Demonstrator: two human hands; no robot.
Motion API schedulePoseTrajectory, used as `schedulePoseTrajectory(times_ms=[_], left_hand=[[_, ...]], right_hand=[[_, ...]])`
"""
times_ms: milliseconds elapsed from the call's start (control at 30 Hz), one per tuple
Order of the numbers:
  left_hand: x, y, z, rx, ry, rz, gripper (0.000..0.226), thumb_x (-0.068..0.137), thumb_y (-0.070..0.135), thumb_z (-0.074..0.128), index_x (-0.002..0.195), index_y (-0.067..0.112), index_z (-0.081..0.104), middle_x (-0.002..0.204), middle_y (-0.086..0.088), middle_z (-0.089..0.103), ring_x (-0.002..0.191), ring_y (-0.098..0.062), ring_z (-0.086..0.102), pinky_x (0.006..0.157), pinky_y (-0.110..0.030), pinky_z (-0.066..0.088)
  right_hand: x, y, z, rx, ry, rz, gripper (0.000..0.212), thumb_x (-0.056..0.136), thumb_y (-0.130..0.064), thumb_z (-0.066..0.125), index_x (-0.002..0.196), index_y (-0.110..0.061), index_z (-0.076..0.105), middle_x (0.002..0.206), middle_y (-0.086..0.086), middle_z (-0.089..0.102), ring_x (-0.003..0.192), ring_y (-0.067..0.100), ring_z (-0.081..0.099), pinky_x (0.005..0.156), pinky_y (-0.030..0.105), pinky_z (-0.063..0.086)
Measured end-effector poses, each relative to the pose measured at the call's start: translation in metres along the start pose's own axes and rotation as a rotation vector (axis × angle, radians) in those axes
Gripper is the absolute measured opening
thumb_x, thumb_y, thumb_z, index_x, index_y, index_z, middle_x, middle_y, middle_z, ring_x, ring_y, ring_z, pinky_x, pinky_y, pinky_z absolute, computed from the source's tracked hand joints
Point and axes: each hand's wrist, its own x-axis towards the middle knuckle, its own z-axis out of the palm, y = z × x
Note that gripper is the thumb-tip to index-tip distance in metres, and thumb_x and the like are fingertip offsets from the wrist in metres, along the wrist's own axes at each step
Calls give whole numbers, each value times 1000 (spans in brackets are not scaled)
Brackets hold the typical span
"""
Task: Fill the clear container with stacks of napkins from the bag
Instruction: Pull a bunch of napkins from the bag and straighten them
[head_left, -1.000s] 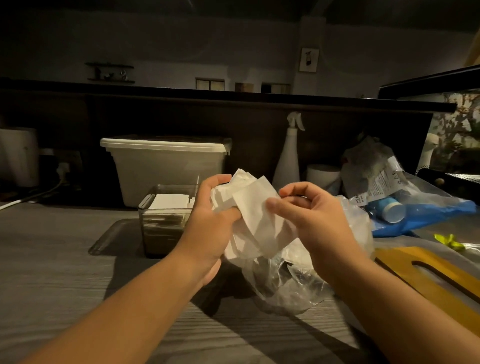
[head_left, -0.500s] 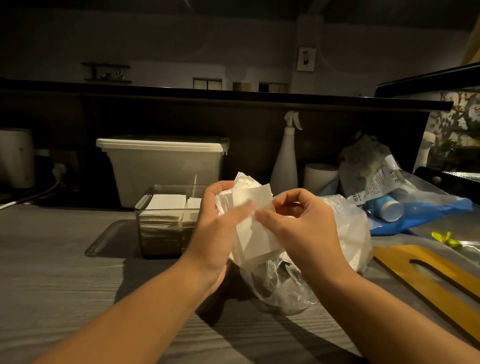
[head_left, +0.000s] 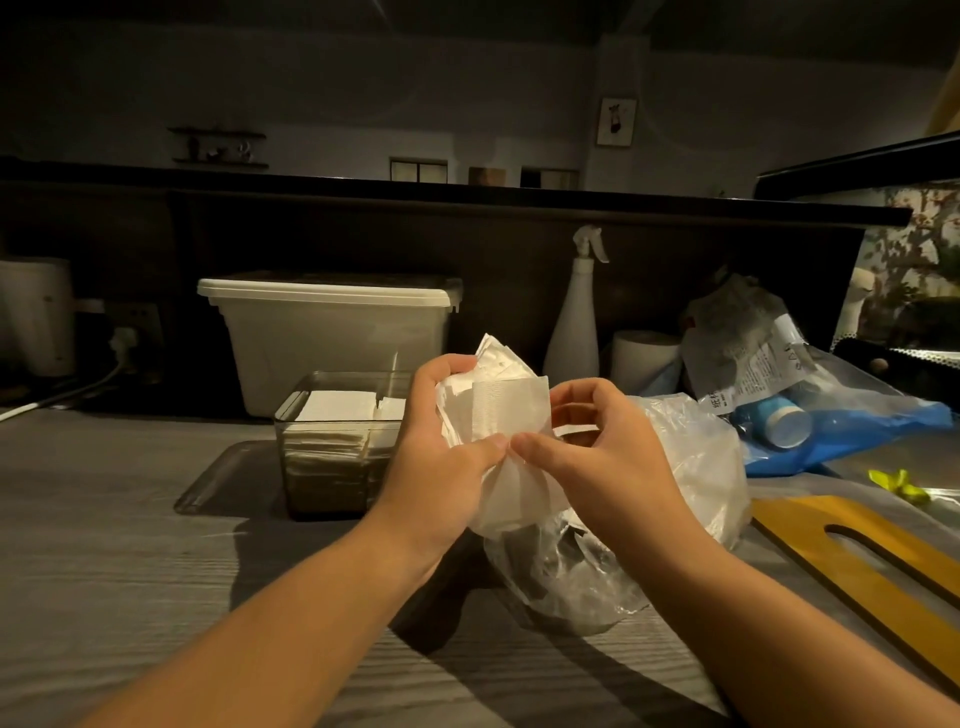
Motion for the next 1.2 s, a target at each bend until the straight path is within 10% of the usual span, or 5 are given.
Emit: schedulePoseTrajectory(times_ms=[500, 1200], left_hand=[[5, 9, -8, -246, 15, -198, 34, 95, 10, 44, 118, 31, 58, 117, -9, 61, 98, -32, 59, 69, -39, 51], [7, 15, -10, -91, 46, -196, 39, 98, 9, 42, 116, 40, 58, 111, -4, 62, 97, -29, 58, 75, -43, 52]], right_hand=[[6, 1, -6, 281, -49, 98, 26, 80, -1, 66, 98, -18, 61, 96, 3, 65, 89, 25, 64, 68, 40, 58], [12, -5, -18, 192, -60, -26, 5, 86, -15, 74, 86, -19, 72, 86, -4, 75, 82, 12, 71, 65, 22, 57]])
